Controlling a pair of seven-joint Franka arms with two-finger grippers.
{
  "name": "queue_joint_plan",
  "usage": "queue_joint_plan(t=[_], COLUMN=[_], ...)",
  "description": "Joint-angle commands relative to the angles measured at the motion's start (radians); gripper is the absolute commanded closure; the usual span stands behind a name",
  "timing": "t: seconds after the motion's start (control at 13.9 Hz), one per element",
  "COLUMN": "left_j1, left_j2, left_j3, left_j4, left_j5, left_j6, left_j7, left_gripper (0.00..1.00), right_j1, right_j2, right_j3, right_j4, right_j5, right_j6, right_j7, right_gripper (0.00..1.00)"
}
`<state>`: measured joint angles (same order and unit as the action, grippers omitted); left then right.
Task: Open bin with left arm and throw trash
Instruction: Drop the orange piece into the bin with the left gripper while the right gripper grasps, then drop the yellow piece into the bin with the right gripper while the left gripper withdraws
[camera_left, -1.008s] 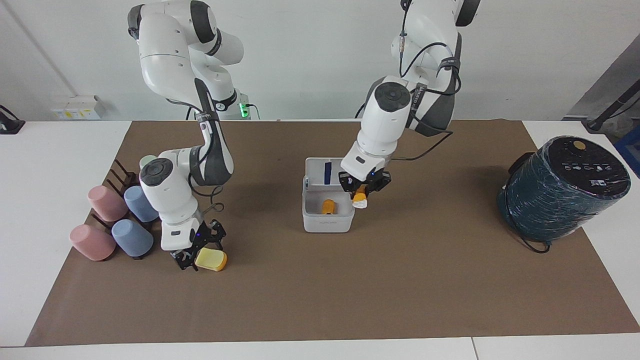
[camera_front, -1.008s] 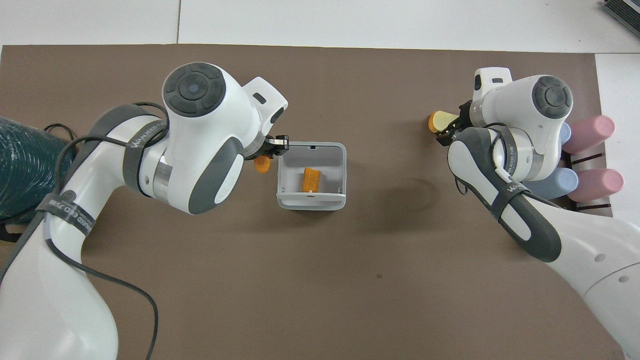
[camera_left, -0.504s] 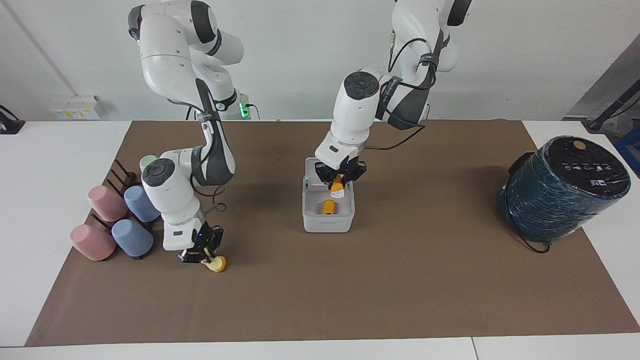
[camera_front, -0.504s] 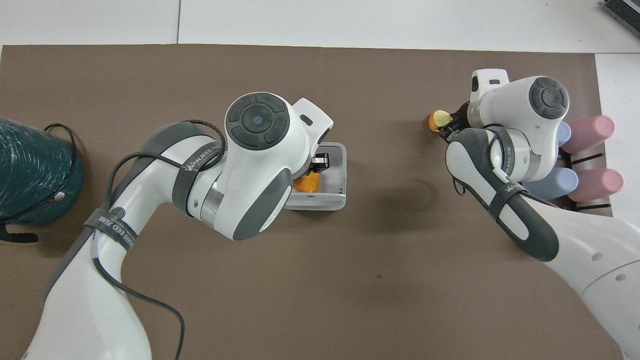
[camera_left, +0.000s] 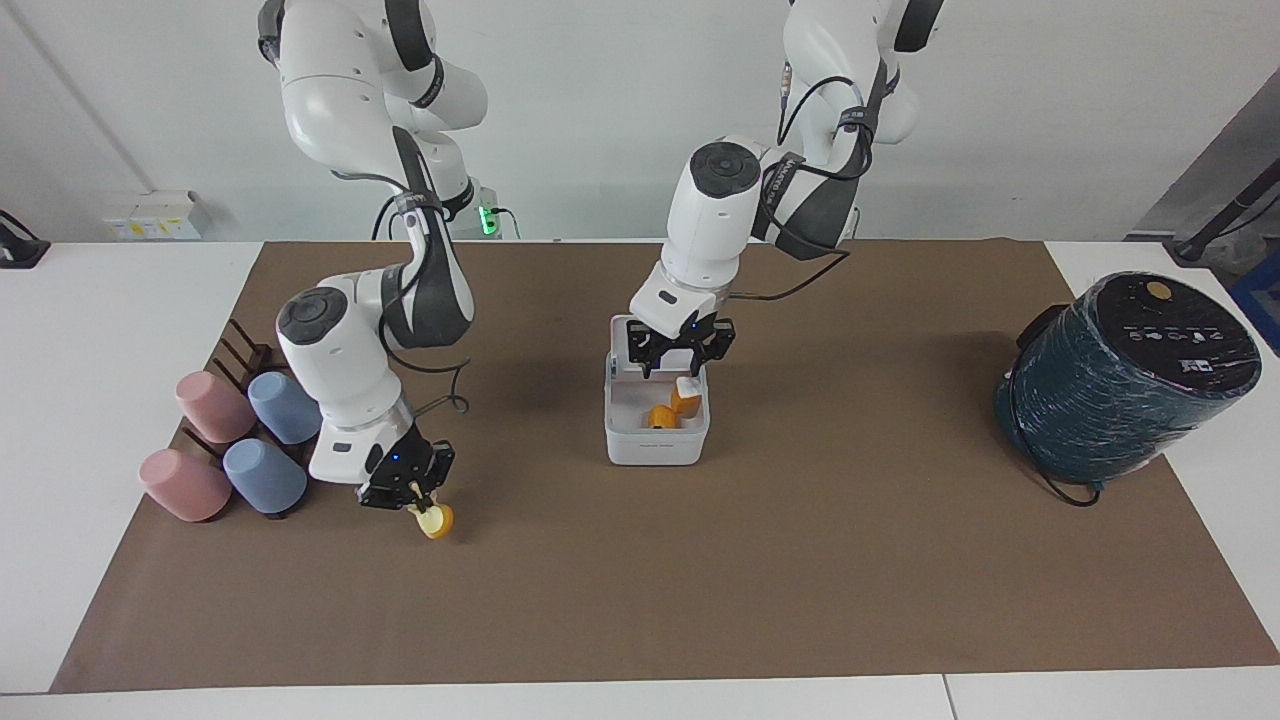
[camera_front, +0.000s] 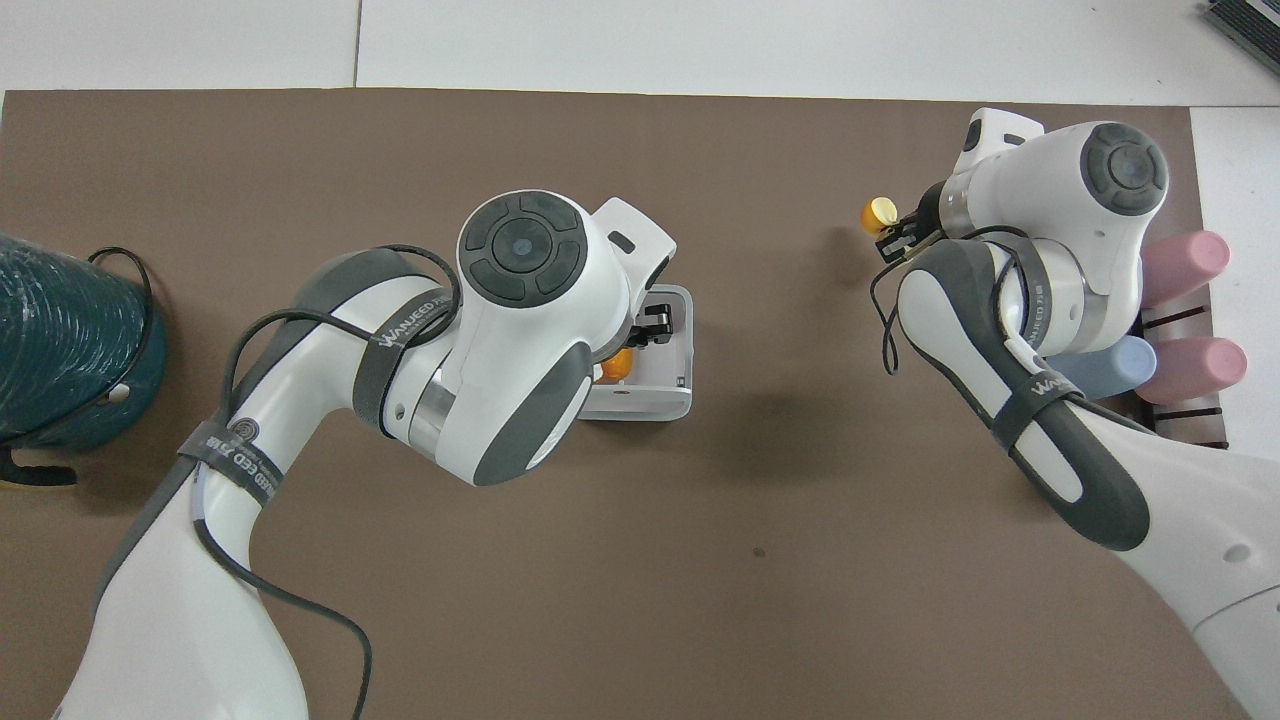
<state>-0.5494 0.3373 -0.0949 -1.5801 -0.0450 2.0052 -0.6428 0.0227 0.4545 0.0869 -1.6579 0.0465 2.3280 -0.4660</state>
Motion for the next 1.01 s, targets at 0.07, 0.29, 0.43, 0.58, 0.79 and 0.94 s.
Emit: queue_joint_plan(t=[0.07, 0.29, 0.43, 0.58, 0.79, 0.94], left_j1=[0.015, 0.123, 0.182, 0.281, 0.409, 0.476], left_j2=[0.0, -0.004, -0.006, -0.029, -0.08, -0.112], left_j3=[0.026, 0.023, 0.041, 0.044, 0.044, 0.041], left_j4=[0.09, 0.173, 0.195, 0.204, 0.203, 0.201], left_j5=[-0.01, -0.004, 0.002, 0.002, 0.007, 0.026], left_j6=[-0.112, -0.233, -0.319, -0.374, -0.433, -0.471], left_j7=[-0.002, 0.07, 0.184, 0.324, 0.539, 0.647], left_gripper=[0.25, 0.25, 0.25, 0.25, 0.25, 0.25], right_j1=[-0.007, -0.007, -0.006, 0.025, 0.101, 0.138], right_j2=[-0.066, -0.079, -0.079, -0.077, -0.079, -0.082], right_j3=[0.04, 0.126, 0.184, 0.232, 0.232, 0.234], right_j4=[0.027, 0.088, 0.109, 0.109, 0.109, 0.107], right_j5=[0.018, 0.018, 0.018, 0.003, 0.004, 0.018], right_j6=[-0.099, -0.179, -0.203, -0.196, -0.194, -0.194], right_j7=[0.174, 0.43, 0.551, 0.688, 0.802, 0.86], right_gripper=[1.0, 1.0, 1.0, 1.0, 1.0, 1.0])
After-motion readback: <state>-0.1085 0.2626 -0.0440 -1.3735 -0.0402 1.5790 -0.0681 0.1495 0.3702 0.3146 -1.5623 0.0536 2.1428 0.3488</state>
